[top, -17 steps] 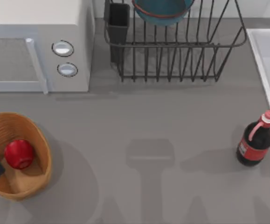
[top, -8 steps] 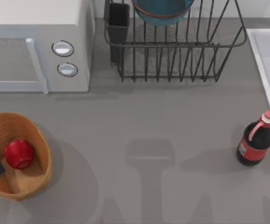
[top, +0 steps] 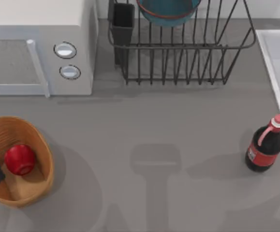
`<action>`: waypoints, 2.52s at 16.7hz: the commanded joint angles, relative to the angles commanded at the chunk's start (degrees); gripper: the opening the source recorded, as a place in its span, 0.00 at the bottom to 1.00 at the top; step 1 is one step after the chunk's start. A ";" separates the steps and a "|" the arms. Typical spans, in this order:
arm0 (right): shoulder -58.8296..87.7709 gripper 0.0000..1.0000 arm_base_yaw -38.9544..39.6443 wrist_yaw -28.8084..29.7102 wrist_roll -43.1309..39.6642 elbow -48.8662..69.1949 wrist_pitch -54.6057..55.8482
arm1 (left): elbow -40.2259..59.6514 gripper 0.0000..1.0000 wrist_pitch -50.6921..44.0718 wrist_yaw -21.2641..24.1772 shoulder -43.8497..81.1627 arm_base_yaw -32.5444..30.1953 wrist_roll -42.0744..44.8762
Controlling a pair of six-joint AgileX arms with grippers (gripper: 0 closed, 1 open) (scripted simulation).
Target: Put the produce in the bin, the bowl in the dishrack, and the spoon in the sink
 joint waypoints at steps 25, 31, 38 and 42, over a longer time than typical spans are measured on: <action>43.63 1.00 -10.04 -0.63 5.69 7.67 -3.43 | 0.00 1.00 0.00 0.00 0.00 0.00 0.00; 46.14 1.00 -10.05 -0.63 5.75 4.95 1.27 | 0.00 1.00 0.00 0.00 0.00 0.00 0.00; 46.14 0.55 -10.05 -0.63 5.75 4.95 1.27 | 0.00 1.00 0.00 0.00 0.00 0.00 0.00; 46.14 0.25 -10.05 -0.63 5.75 4.95 1.27 | 0.00 1.00 0.00 0.00 0.00 0.00 0.00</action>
